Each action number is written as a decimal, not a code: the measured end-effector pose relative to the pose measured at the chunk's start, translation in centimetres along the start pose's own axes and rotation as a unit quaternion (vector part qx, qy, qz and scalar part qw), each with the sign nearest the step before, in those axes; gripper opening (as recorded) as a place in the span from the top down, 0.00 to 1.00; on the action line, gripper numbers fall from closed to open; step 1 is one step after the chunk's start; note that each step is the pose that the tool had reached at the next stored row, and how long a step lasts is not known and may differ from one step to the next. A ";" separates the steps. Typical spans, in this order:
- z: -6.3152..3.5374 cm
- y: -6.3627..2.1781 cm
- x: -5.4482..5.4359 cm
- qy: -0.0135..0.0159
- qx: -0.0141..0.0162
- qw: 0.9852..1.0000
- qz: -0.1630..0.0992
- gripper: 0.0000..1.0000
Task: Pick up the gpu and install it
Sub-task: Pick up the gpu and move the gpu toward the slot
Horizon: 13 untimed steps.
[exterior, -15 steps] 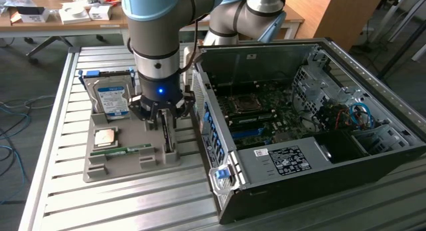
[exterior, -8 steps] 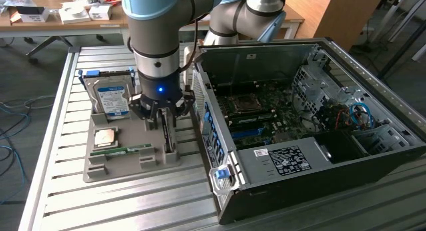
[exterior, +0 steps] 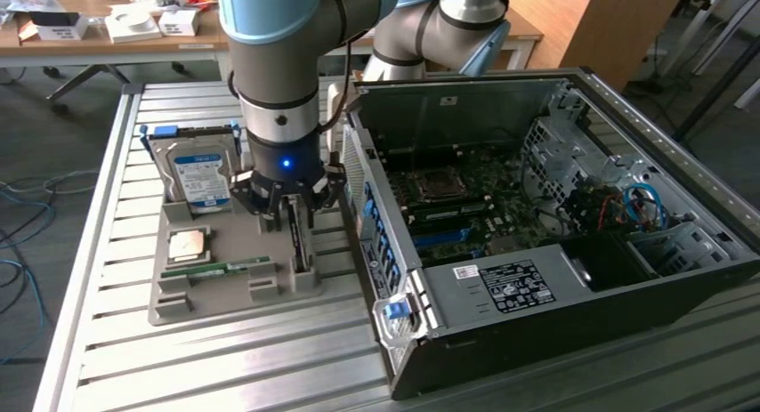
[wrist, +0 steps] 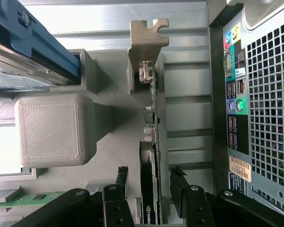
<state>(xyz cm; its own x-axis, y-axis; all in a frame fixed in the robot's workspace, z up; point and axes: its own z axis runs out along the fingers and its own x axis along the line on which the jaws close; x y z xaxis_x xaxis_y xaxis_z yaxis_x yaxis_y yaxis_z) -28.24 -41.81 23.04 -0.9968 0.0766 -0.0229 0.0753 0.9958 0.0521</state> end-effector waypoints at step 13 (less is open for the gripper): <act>0.01 -0.02 0.2 0.000 0.000 1.000 0.000 0.51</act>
<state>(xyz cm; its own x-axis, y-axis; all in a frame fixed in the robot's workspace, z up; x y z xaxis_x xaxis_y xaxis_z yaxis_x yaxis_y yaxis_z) -28.44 -41.82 23.03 -0.9968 0.0766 -0.0230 0.0753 0.9958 0.0522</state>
